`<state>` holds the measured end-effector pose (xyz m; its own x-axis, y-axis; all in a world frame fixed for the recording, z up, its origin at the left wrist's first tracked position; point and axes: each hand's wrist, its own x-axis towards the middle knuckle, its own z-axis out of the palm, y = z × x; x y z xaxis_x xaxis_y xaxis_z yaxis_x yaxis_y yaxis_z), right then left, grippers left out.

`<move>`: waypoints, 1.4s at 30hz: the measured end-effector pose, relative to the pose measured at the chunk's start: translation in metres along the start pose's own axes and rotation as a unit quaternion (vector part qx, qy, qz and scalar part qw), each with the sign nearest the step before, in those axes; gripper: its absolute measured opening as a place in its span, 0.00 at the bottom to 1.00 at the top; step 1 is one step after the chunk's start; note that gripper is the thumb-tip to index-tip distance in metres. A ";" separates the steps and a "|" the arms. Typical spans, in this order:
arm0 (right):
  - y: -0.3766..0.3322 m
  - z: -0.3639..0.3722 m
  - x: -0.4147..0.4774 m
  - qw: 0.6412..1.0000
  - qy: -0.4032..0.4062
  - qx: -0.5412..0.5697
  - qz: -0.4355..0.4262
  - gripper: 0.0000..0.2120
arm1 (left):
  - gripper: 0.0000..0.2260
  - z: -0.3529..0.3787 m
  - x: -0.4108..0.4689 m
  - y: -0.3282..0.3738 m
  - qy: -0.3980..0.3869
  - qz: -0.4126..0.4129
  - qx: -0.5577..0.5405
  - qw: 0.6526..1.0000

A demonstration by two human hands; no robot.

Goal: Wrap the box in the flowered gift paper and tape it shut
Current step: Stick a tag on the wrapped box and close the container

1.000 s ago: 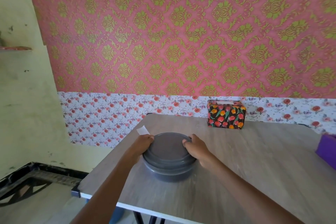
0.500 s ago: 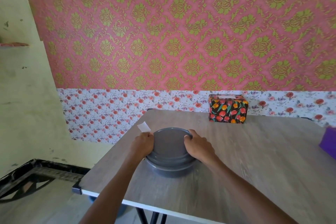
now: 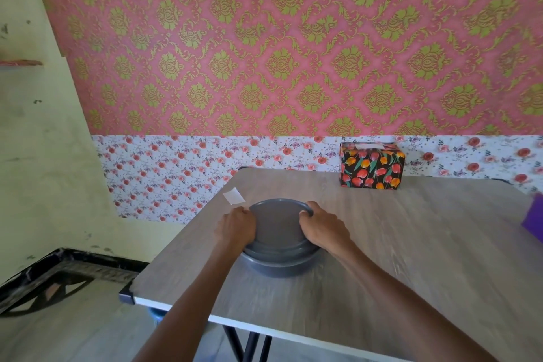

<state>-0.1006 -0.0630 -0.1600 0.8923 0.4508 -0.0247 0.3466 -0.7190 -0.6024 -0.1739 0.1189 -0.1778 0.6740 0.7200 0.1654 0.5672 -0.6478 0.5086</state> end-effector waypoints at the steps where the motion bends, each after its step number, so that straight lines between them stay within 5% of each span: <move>1: 0.000 0.000 0.001 1.000 0.003 0.002 0.000 0.22 | 0.19 0.000 -0.002 0.001 0.003 0.002 0.011 1.000; 6: 0.001 0.002 0.001 1.000 0.017 0.023 -0.002 0.21 | 0.20 0.002 0.000 -0.004 -0.017 0.009 -0.001 1.000; 9: 0.003 -0.003 0.003 0.999 0.012 0.051 -0.001 0.19 | 0.14 0.000 0.008 -0.007 -0.051 -0.038 -0.138 0.988; 14: 0.011 -0.008 0.019 0.998 0.032 0.057 -0.020 0.18 | 0.14 -0.006 0.021 0.004 -0.107 -0.115 -0.360 0.920; 21: 0.020 -0.023 0.059 0.997 0.063 0.041 0.000 0.13 | 0.16 0.005 0.047 0.018 -0.110 -0.109 -0.353 0.923; 25: 0.015 -0.041 0.104 0.988 0.051 0.142 0.027 0.11 | 0.13 -0.003 0.078 0.029 -0.096 -0.055 -0.346 0.932; 29: 0.008 -0.041 0.144 0.954 0.030 0.285 0.088 0.10 | 0.10 -0.006 0.112 0.013 -0.001 0.015 -0.190 0.982; 33: 0.001 -0.029 0.192 0.905 0.023 0.405 0.128 0.14 | 0.12 -0.002 0.144 -0.014 0.009 0.035 -0.106 0.994; 42: -0.004 -0.007 0.244 0.866 0.055 0.473 0.153 0.20 | 0.12 0.022 0.172 -0.038 0.027 0.044 -0.108 0.993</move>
<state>0.1183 0.0460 -0.1581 0.9405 0.2259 -0.2536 -0.2562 -0.0186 -0.9665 -0.0691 0.2623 -0.1871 0.6863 0.6797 0.2589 0.3888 -0.6436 0.6592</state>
